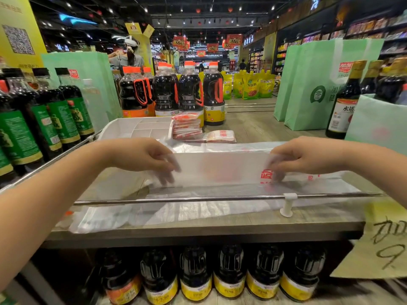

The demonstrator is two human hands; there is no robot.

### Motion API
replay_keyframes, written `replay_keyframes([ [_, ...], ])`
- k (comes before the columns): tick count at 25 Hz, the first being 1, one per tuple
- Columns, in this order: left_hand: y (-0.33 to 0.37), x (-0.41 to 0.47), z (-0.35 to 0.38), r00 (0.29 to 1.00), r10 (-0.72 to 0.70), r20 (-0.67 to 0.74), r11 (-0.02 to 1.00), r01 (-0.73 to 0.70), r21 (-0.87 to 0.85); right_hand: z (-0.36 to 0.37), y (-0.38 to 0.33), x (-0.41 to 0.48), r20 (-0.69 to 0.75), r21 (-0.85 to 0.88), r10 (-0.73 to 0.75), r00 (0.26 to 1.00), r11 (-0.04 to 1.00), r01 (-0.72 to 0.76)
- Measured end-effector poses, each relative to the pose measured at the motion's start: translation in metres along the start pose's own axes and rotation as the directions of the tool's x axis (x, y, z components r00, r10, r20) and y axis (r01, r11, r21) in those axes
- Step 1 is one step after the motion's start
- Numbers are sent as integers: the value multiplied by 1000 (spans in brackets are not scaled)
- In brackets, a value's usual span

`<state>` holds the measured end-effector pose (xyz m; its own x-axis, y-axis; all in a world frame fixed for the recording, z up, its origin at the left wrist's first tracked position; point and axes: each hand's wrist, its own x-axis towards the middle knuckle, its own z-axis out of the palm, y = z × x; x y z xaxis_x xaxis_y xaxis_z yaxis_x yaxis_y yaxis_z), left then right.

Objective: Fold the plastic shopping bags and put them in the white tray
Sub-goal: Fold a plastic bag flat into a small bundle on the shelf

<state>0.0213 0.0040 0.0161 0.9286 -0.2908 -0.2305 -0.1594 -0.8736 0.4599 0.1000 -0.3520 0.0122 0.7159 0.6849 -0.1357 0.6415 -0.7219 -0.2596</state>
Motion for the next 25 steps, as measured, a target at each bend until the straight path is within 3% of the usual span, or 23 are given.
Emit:
replay_keyframes([
  [8, -18, 10, -1, 986, -146, -78, 980, 155, 128, -11, 14, 6, 13, -142, 156, 988, 978, -152],
  [11, -25, 7, -8, 975, -206, -83, 969, 215, 121, -12, 25, 11, -53, -219, 238, 970, 945, -243],
  [15, -30, 11, -3, 936, -225, -270, 887, 311, 341, -1, 36, 18, -115, -403, 218, 969, 881, -246],
  [17, -24, 15, 10, 944, -49, -327, 868, 202, 453, 9, 32, 20, -110, -433, 139, 984, 884, -173],
  [20, 4, 24, 32, 957, 223, -188, 850, -96, 519, 23, 15, 24, -59, -292, 37, 998, 955, -53],
  [23, 31, 42, 53, 979, 206, 7, 873, -187, 451, 38, -5, 35, -26, -211, -67, 997, 976, 60],
  [25, 35, 52, 62, 982, 179, 62, 879, -188, 438, 47, -11, 41, 18, -177, -93, 995, 980, 95],
])
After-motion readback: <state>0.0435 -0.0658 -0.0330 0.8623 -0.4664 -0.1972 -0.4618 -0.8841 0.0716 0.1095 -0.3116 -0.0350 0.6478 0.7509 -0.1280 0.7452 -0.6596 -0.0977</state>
